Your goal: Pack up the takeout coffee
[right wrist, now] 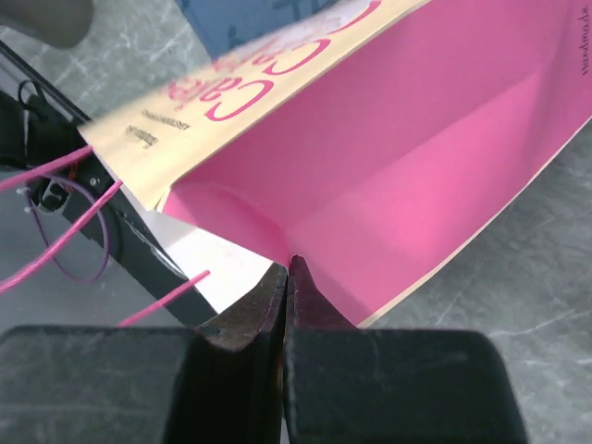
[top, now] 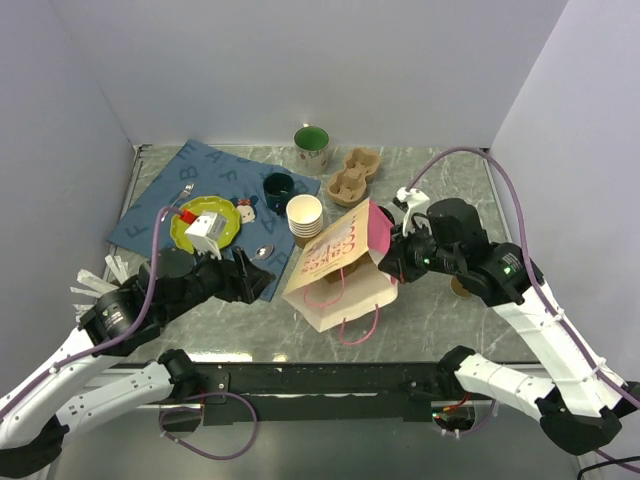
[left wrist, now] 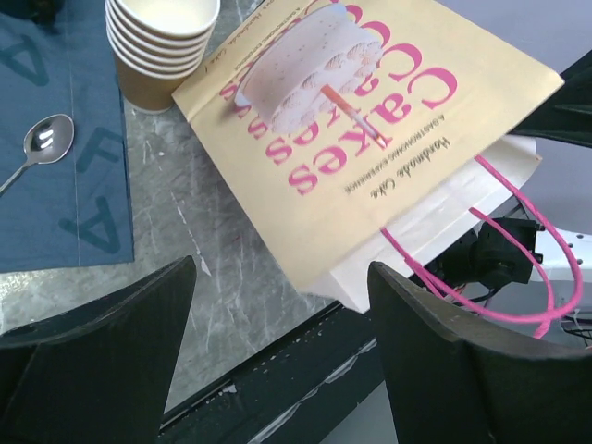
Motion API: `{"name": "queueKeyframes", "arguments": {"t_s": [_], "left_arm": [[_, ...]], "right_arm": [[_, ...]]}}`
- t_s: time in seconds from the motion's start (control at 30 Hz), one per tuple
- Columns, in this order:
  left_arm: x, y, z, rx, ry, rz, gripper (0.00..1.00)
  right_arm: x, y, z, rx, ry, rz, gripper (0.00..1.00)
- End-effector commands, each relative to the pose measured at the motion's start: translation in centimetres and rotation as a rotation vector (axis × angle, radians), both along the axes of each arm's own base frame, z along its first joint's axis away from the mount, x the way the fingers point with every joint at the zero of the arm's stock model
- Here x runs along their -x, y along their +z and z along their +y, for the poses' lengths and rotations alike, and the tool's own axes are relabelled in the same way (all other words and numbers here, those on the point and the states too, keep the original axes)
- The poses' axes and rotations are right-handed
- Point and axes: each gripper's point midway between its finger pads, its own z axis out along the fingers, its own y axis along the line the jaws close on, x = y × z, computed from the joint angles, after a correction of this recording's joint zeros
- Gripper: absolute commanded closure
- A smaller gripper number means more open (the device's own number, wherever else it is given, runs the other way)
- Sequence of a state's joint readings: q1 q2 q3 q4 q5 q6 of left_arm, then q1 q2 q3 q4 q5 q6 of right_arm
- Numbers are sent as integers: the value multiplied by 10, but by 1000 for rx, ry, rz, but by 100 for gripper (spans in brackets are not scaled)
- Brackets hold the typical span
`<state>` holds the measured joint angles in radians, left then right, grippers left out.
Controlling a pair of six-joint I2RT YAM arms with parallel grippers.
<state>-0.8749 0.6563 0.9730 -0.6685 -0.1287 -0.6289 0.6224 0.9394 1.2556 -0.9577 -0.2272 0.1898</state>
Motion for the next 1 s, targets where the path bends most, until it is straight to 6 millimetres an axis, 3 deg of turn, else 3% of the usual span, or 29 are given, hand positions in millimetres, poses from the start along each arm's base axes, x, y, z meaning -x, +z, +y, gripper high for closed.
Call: {"name": "queueKeyframes", "arguments": {"t_s": [0.0,0.07,0.1,0.2,0.37,0.63,0.73,0.77,0.8,0.87,0.9,0.97], "left_arm": [[1,23,9,30,19,-53,19],[1,22,10,25,21,-56,19],[1,22,11,20,25,-56,18],[2,26,12,19,26,-56,18],[1,37,13,5,29,-52,18],[-7,83,18,25,80,-85,20],[-12,94,17,43,111,-85,19],[-14,93,14,45,115,-71,18],[-16,91,13,40,123,-60,18],[-23,80,6,-2,128,-28,18],[-25,78,3,-14,122,-22,18],[-34,67,-8,-60,125,14,18]], "right_arm": [[-10,12,-1,-27,-50,-51,100],[-2,-8,3,-14,-28,33,100],[-4,5,3,-15,-37,29,100],[-17,15,-1,8,-117,31,100],[-10,32,7,-76,-168,140,100],[-8,42,2,-252,-292,303,100],[-7,37,-1,-300,-306,345,98],[-7,31,-5,-289,-329,358,90],[-8,29,-9,-283,-348,354,73],[-8,32,-18,-264,-388,343,59],[-11,34,-23,-248,-415,325,47],[-12,42,-30,-228,-438,302,41]]}}
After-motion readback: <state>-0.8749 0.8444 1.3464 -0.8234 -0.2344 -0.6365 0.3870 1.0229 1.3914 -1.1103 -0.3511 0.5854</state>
